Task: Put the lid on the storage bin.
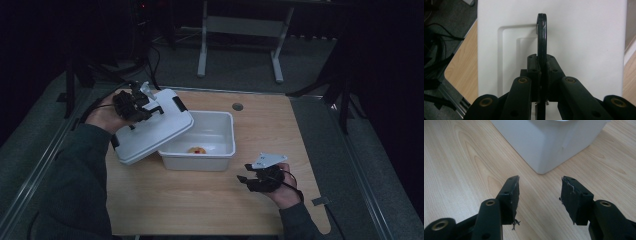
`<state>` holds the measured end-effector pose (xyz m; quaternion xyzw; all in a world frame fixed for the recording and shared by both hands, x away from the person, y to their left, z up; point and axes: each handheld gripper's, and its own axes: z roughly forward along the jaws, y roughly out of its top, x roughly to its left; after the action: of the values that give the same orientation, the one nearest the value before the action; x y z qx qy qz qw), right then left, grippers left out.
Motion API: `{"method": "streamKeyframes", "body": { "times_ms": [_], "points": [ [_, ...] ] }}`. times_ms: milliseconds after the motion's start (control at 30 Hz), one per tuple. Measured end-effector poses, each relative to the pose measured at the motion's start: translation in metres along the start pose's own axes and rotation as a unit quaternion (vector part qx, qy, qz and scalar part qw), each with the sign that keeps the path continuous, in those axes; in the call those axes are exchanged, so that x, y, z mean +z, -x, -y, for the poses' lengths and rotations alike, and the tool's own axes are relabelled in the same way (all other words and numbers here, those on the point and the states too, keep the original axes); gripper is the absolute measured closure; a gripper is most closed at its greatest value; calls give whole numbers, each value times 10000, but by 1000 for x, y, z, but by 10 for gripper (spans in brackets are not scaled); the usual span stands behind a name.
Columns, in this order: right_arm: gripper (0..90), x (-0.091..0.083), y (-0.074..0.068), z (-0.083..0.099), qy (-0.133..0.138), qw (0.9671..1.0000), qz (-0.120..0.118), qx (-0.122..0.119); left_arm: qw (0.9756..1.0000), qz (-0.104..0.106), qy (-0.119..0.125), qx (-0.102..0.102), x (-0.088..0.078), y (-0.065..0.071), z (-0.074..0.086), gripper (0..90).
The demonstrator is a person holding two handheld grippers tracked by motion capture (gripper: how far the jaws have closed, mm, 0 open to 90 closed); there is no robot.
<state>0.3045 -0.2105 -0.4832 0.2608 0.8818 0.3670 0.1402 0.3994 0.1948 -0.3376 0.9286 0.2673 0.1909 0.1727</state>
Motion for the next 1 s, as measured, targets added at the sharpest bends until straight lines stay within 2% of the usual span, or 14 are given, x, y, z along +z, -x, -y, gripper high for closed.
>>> {"method": "streamKeyframes", "body": {
  "times_ms": [100,300,633,900,1000],
  "points": [
    [482,0,0,1,-7,10000,-3,9,9999,108,26,76,3,2,-4,844],
    [482,0,0,2,-15,10000,-2,4,9996,134,-43,242,8,5,-13,844],
    [481,-1,1,2,-14,10000,-3,31,9981,314,80,525,8,7,-27,845],
    [481,-1,1,3,-3,10000,8,29,9969,401,99,676,10,8,-35,845],
    [481,-1,2,3,-4,10000,3,31,9968,435,130,659,13,8,-38,845]
  ]
}}
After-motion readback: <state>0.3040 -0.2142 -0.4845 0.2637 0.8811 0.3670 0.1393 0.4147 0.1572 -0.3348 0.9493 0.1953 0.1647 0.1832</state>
